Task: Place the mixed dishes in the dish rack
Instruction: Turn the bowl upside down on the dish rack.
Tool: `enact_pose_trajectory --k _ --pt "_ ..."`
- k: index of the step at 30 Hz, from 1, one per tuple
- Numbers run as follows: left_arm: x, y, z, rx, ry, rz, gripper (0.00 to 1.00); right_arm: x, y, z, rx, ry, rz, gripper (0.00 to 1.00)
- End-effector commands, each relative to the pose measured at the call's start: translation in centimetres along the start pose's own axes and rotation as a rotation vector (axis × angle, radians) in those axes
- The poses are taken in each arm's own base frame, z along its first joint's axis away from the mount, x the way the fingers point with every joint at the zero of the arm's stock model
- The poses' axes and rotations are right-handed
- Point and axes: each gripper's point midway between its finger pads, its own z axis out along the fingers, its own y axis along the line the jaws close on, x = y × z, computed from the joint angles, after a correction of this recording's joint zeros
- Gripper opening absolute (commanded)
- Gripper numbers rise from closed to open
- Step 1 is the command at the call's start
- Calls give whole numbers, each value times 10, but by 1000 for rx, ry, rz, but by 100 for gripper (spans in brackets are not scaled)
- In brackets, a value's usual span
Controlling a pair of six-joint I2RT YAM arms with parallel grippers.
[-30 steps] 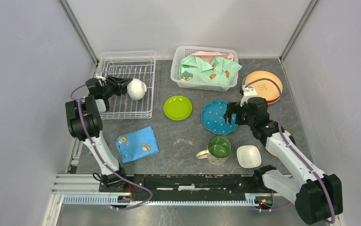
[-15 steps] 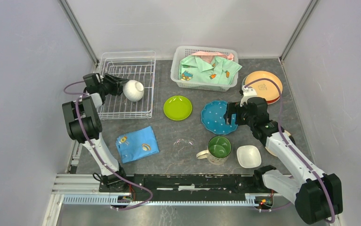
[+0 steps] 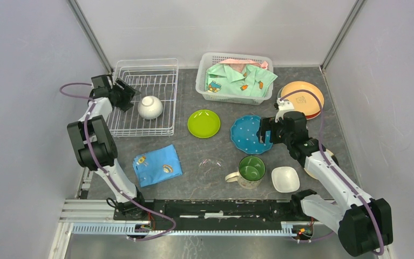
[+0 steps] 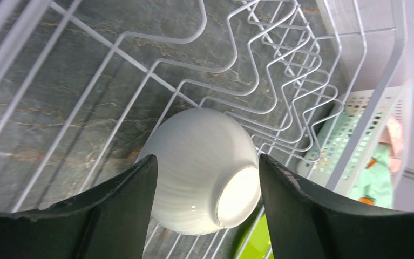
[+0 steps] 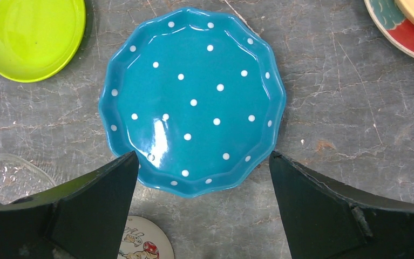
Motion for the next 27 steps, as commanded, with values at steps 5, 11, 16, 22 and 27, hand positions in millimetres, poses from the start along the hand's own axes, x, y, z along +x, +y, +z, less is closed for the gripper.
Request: enact_pose_trajectory --k 5,11,16,22,27 --pt "-5 -13 -26 -63 -69 239 79 -9 0 -1 -3 -28 -11 98" --pt "7 -25 -16 -77 -30 383 76 -13 0 -3 -1 -40 -13 98" --pt "17 -45 -2 25 0 483 70 -13 -1 -5 5 -42 -18 98" --pt "17 -42 15 22 9 557 70 -11 -2 -6 9 -39 -31 98" --pt "38 -65 17 204 79 556 70 -11 -2 -6 7 -40 -32 98"
